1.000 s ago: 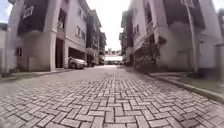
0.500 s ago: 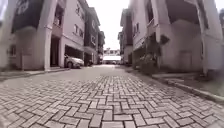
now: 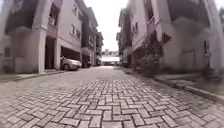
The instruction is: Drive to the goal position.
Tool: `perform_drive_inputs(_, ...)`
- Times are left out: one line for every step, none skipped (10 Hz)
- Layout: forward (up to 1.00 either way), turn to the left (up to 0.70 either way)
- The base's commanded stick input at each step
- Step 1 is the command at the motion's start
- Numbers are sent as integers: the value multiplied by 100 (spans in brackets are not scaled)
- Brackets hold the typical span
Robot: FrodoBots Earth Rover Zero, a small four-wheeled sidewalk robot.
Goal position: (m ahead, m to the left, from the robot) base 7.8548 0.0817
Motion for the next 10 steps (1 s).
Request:
perform_drive_inputs(100,0)
perform_drive_inputs(100,0)
perform_drive_inputs(100,0)
perform_drive_inputs(100,0)
perform_drive_inputs(100,0)
perform_drive_inputs(100,0)
perform_drive_inputs(100,0)
perform_drive_inputs(100,0)
perform_drive_inputs(100,0)
perform_drive_inputs(100,0)
